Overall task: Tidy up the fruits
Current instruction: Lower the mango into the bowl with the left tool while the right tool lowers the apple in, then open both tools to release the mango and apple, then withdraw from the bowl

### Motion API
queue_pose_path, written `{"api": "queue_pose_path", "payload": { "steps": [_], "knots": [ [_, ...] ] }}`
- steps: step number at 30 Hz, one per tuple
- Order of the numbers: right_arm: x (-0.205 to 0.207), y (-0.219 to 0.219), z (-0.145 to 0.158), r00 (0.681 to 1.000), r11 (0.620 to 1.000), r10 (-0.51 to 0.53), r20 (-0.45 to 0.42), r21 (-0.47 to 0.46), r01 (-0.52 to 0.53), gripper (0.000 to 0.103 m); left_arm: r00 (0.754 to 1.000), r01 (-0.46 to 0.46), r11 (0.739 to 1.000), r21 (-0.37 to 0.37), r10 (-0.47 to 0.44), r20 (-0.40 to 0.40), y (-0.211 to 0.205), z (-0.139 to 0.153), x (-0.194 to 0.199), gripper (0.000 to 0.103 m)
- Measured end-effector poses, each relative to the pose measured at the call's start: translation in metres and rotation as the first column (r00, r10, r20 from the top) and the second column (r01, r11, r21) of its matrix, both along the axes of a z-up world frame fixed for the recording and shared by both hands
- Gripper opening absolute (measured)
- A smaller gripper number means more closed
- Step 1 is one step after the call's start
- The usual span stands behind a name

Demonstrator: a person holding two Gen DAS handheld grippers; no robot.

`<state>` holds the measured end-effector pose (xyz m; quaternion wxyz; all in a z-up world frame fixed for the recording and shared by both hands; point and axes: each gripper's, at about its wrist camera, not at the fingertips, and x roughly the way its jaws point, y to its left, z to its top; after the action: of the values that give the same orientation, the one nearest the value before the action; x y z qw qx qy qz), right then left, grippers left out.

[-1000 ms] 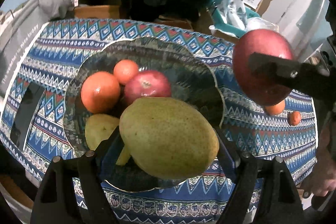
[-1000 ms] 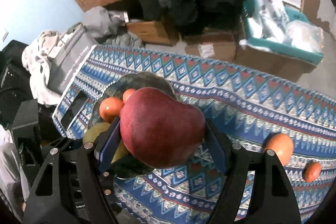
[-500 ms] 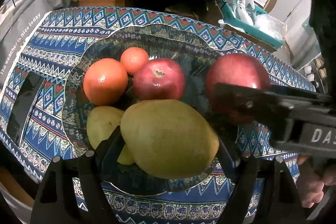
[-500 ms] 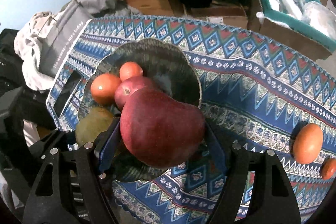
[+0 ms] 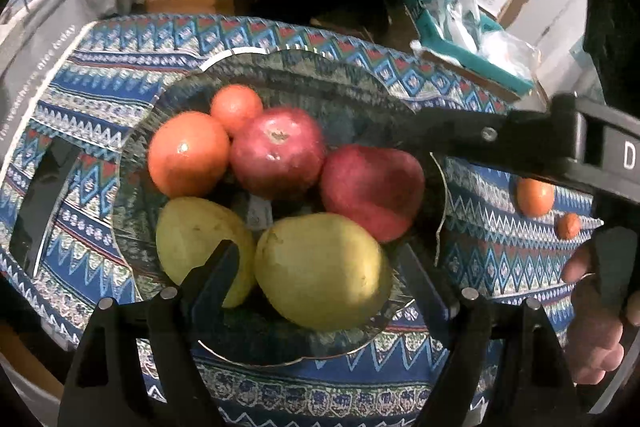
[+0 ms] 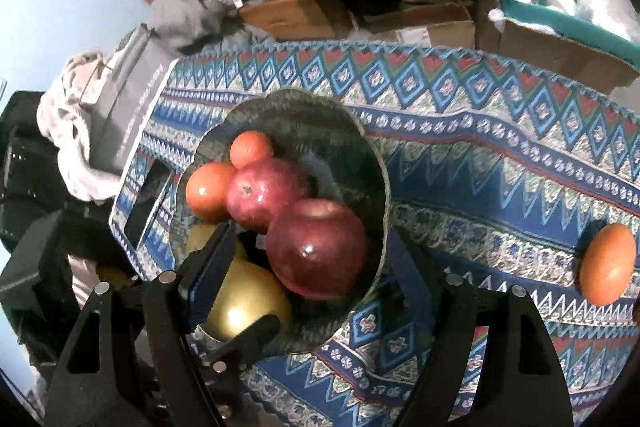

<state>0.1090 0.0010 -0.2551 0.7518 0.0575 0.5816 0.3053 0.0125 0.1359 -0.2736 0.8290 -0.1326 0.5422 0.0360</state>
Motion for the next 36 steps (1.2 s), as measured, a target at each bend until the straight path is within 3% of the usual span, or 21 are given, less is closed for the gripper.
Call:
{"api": "queue_pose_path", "payload": {
  "steps": [6, 14, 24, 36],
  "knots": [
    [0.000, -0.008, 0.018, 0.998, 0.999, -0.030, 0.062, -0.021, 0.031, 0.079, 0.999, -0.041, 0.998, -0.044, 0.042, 0.013, 0.010, 0.009, -0.002, 0.084],
    [-0.012, -0.013, 0.058, 0.977, 0.995, -0.027, 0.212, -0.088, 0.046, 0.079, 0.997, -0.048, 0.999, -0.004, 0.049, 0.066, 0.009, 0.034, -0.004, 0.084],
    [-0.036, -0.042, 0.106, 0.932, 0.980, -0.055, 0.359, -0.161, 0.120, 0.079, 0.991, 0.000, 0.998, 0.067, -0.008, 0.131, -0.012, 0.068, -0.005, 0.084],
    [-0.060, -0.112, 0.133, 0.893, 0.951, -0.153, 0.423, -0.181, 0.249, 0.079, 0.981, 0.080, 0.993, 0.091, -0.094, 0.171, -0.056, 0.095, -0.001, 0.084]
  ]
}}
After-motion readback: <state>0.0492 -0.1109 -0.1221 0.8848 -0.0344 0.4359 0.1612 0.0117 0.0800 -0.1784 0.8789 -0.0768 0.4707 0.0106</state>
